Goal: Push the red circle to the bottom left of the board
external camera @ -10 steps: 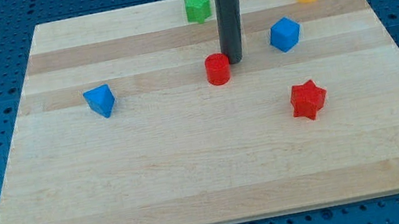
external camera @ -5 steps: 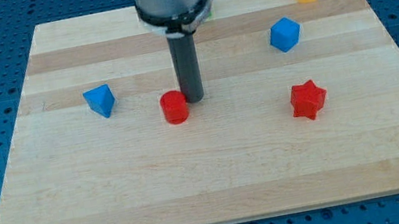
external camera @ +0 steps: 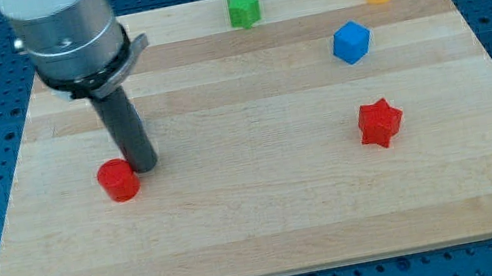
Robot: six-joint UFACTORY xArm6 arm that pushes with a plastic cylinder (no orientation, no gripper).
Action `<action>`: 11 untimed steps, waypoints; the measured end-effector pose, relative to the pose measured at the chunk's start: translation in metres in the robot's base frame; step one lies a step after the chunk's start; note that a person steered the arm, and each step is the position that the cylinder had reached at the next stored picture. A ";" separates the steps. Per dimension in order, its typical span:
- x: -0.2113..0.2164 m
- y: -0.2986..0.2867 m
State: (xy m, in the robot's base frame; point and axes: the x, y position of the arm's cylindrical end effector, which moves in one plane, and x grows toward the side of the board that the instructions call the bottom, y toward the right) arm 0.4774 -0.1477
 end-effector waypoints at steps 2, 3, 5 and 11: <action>0.048 -0.027; 0.045 -0.034; 0.035 -0.068; 0.070 0.044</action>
State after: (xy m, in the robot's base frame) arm 0.5473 -0.1034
